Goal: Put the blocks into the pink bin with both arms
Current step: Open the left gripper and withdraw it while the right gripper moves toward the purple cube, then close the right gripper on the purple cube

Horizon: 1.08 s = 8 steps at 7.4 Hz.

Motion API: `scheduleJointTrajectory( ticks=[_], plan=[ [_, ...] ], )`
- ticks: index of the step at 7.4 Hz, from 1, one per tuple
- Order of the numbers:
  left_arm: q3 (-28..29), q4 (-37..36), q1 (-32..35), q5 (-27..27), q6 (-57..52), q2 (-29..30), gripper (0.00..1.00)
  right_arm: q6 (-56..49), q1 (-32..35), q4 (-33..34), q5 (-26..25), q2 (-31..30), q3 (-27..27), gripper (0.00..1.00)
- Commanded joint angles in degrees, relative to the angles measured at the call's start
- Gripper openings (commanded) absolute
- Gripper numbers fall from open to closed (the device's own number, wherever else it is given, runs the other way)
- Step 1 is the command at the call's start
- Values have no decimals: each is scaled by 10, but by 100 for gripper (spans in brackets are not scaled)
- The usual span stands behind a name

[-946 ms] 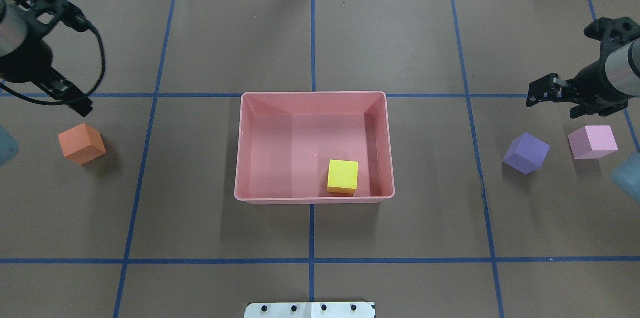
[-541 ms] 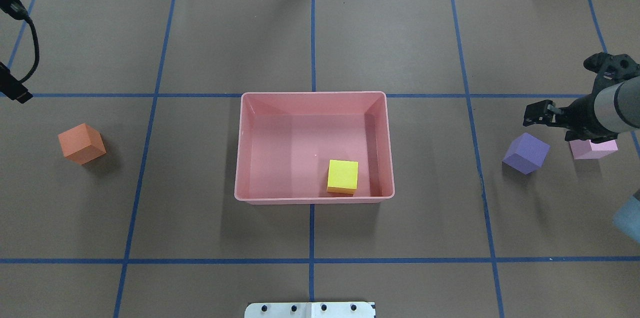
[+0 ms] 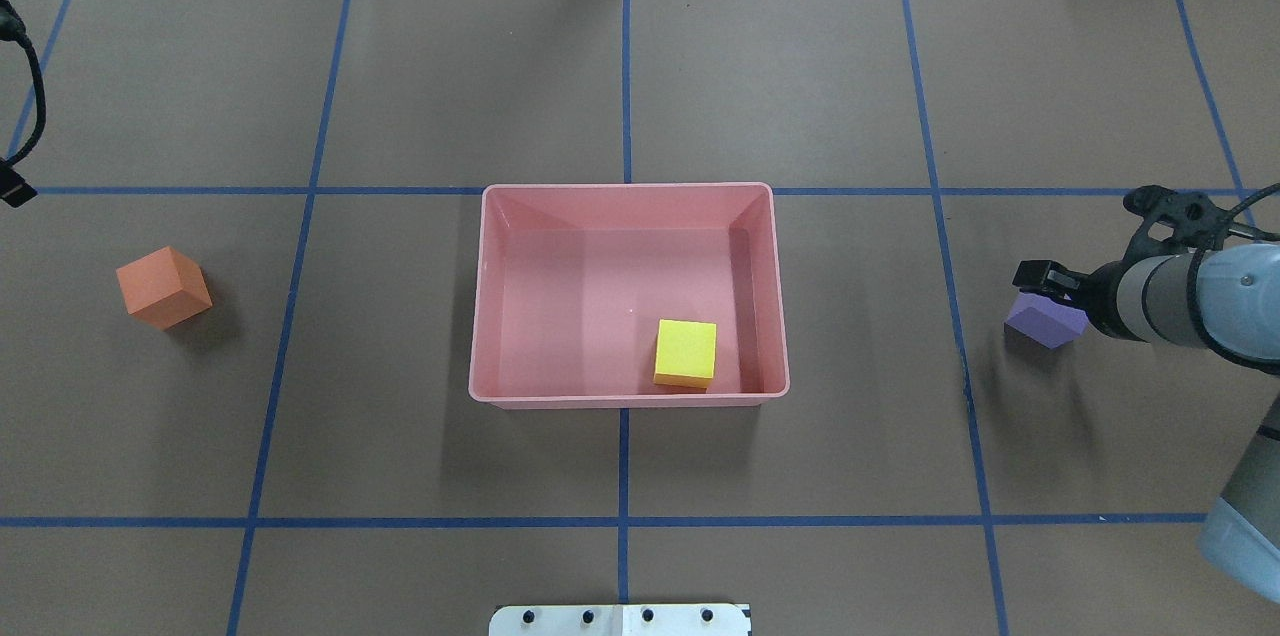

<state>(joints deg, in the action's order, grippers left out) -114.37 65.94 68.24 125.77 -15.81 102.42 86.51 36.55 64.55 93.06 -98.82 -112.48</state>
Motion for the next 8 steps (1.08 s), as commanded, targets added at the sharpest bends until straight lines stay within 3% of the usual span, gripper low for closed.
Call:
scheduleJointTrajectory(
  ticks=[1, 4, 6, 7, 8],
  plan=[
    [0, 0, 0, 0, 0, 0, 100, 10, -18, 0, -30, -6, 11, 99],
    [-1, 0, 0, 1, 0, 0, 100, 12, -30, -1, -53, 4, 31, 95],
    [0, 0, 0, 4, 0, 0, 100, 10, -29, -1, -48, 4, 24, 0],
    [-1, 0, 1, 4, 0, -1, 100, 8, -28, 4, -34, 5, -4, 0],
    [-1, 0, 1, 4, 1, -9, 100, 3, -8, 8, 15, 6, -35, 0]
  ],
)
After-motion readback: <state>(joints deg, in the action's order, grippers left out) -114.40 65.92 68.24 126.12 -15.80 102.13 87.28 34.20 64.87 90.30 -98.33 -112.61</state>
